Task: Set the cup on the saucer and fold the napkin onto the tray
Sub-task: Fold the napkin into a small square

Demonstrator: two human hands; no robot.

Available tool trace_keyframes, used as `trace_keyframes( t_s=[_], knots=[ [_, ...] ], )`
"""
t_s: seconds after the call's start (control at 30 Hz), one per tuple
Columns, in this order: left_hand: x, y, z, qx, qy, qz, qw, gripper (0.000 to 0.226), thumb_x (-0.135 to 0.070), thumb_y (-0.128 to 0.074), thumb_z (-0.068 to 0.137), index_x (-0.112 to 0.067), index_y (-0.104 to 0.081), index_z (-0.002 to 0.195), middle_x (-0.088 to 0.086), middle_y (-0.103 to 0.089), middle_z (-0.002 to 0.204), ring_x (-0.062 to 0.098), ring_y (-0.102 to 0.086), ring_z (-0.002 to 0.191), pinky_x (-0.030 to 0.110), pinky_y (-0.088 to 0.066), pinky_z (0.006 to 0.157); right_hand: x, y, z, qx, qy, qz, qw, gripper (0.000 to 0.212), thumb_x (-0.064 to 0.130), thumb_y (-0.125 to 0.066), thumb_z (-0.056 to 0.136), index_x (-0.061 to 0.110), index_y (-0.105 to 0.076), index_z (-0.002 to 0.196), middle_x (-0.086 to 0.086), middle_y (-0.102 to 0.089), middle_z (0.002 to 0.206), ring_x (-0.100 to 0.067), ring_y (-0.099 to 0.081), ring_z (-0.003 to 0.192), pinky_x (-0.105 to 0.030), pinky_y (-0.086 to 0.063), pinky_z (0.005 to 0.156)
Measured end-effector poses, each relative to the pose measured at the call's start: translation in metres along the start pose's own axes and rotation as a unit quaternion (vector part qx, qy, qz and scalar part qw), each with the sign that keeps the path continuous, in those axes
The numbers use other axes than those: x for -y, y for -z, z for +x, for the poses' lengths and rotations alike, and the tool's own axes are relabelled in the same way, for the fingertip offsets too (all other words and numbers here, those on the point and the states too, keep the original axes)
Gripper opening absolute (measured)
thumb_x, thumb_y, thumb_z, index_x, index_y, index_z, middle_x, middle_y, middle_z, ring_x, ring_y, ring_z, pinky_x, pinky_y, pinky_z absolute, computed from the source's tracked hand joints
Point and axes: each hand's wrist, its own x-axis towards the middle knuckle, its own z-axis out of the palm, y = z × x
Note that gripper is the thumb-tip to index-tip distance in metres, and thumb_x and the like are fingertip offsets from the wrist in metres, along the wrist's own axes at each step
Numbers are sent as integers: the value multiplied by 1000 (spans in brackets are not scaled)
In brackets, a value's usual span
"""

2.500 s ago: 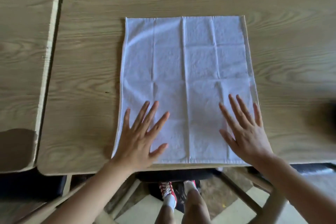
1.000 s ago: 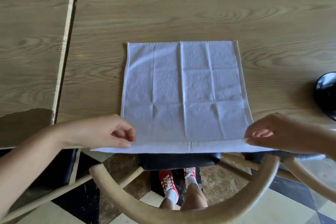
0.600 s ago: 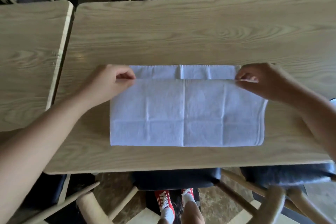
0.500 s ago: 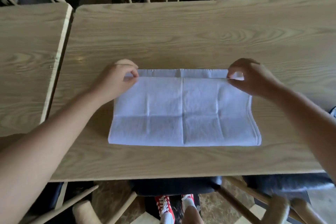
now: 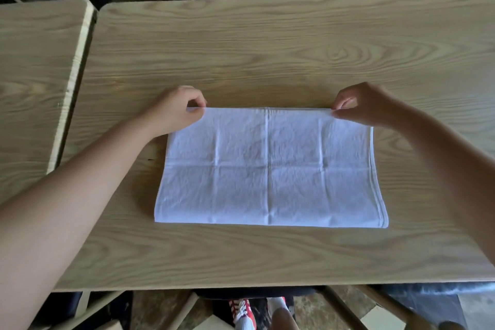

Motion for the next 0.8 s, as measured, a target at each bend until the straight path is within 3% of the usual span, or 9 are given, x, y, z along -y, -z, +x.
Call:
trace_keyframes(
  t_s=[0.1,0.17,0.3,0.47,0.57,0.63,0.67,0.73,0.8],
  knots=[
    [-1,-5,6,-31,3,19,999,6,-3,-59,80,-7,-63,77,12,-65,89,27,-59,86,39,-45,79,3,-2,5,-12,-22,-19,999,10,20,-65,81,24,-62,73,4,-62,80,-22,-62,93,-34,-43,83],
    [-3,-11,6,-69,-1,33,997,5,-1,-60,78,-5,-64,78,14,-63,84,27,-58,82,37,-44,75,7,-7,5,-42,-46,-48,997,4,23,-63,82,22,-63,78,6,-60,82,-20,-60,94,-36,-37,89],
    [-2,-21,1,-121,-1,23,992,10,0,-62,76,-4,-64,85,12,-65,83,25,-59,79,36,-46,74,9,-18,4,-100,-49,-59,992,4,20,-64,80,20,-62,84,6,-60,83,-22,-58,91,-35,-28,85],
    [0,-28,-12,-129,-3,16,991,8,2,-63,75,-5,-66,77,4,-56,75,18,-54,73,27,-38,68,9,-22,-5,-109,-42,-60,991,2,22,-64,81,21,-65,82,7,-58,81,-20,-57,88,-35,-27,86],
    [-3,-34,-31,-122,-3,10,993,7,1,-62,75,-5,-65,74,5,-56,73,22,-56,72,32,-43,67,8,-28,-18,-98,-42,-84,991,3,24,-65,80,21,-65,80,5,-59,82,-24,-57,93,-39,-28,90],
    [-10,-39,-43,-166,-7,70,984,13,-10,-56,77,-6,-66,83,11,-64,85,31,-61,82,38,-47,74,11,-40,-31,-160,-29,-104,981,12,26,-60,81,19,-66,88,-3,-62,95,-30,-55,100,-43,-30,92],
    [-16,-45,-48,-198,-2,115,973,23,-15,-52,80,-6,-65,97,13,-66,101,34,-61,96,40,-47,83,17,-48,-37,-198,-17,-110,974,22,29,-55,81,17,-66,98,-8,-63,106,-32,-54,106,-44,-33,92],
    [-44,-64,-56,-223,2,154,963,42,-20,-44,88,-6,-50,127,14,-50,136,30,-44,128,47,-34,103,39,-71,-47,-240,14,-104,965,41,30,-46,85,14,-57,121,-13,-56,130,-32,-48,123,-47,-33,99],
    [-75,-92,-61,-179,-24,156,971,51,-23,-35,92,-10,-31,141,7,-31,151,23,-25,140,53,-20,109,66,-99,-53,-226,35,-88,969,50,28,-37,89,13,-43,136,-12,-41,145,-28,-33,136,-51,-24,108]
  ],
)
